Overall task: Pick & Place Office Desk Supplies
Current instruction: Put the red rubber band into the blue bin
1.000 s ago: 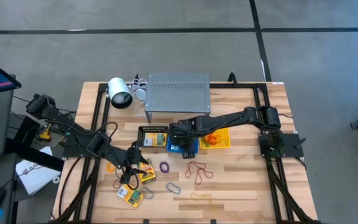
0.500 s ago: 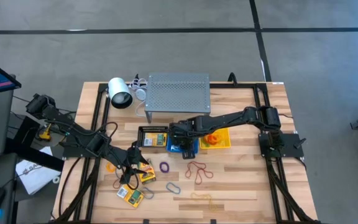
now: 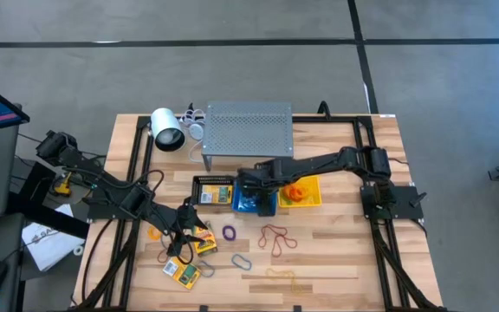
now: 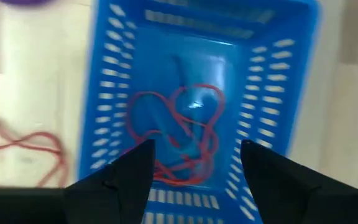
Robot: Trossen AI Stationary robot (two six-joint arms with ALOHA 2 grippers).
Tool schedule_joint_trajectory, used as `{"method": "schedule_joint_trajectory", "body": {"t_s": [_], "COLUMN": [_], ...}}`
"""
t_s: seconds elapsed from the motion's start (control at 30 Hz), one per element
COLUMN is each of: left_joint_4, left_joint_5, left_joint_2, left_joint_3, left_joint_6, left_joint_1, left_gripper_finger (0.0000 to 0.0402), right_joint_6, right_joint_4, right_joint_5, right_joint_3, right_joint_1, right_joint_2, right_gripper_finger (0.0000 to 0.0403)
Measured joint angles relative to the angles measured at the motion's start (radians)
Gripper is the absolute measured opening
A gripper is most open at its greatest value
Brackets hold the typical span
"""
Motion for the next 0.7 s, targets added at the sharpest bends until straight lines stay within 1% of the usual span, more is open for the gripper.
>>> {"method": "schedule_joint_trajectory", "body": {"t_s": [0.07,0.23,0.4,0.5,0.6,0.7], "left_joint_4": [0.008,0.013,0.013,0.013,0.013,0.013], "left_joint_5": [0.000,-0.001,-0.001,-0.002,-0.005,-0.005], "left_joint_2": [0.000,0.000,0.000,0.000,0.000,0.000], "left_joint_3": [0.000,0.000,0.000,0.000,0.000,0.000], "left_joint_6": [0.000,0.000,0.000,0.000,0.000,0.000], "left_joint_1": [0.000,0.000,0.000,0.000,0.000,0.000], "left_gripper_finger": [0.0181,0.0181,0.0181,0.0181,0.0181,0.0181], "right_joint_6": [0.004,0.006,0.005,0.003,0.000,-0.014], "right_joint_4": [-0.003,-0.003,-0.002,-0.003,-0.019,-0.014], "right_joint_5": [0.018,0.026,0.072,0.074,0.075,0.075], "right_joint_3": [0.000,0.000,0.000,0.000,0.000,0.001], "right_joint_1": [-0.006,-0.022,-0.028,-0.026,-0.015,0.006], "right_joint_2": [0.000,0.000,0.000,-0.001,-0.025,-0.083], "right_gripper_finger": [0.0229,0.0220,0.0211,0.0206,0.0202,0.0199]}}
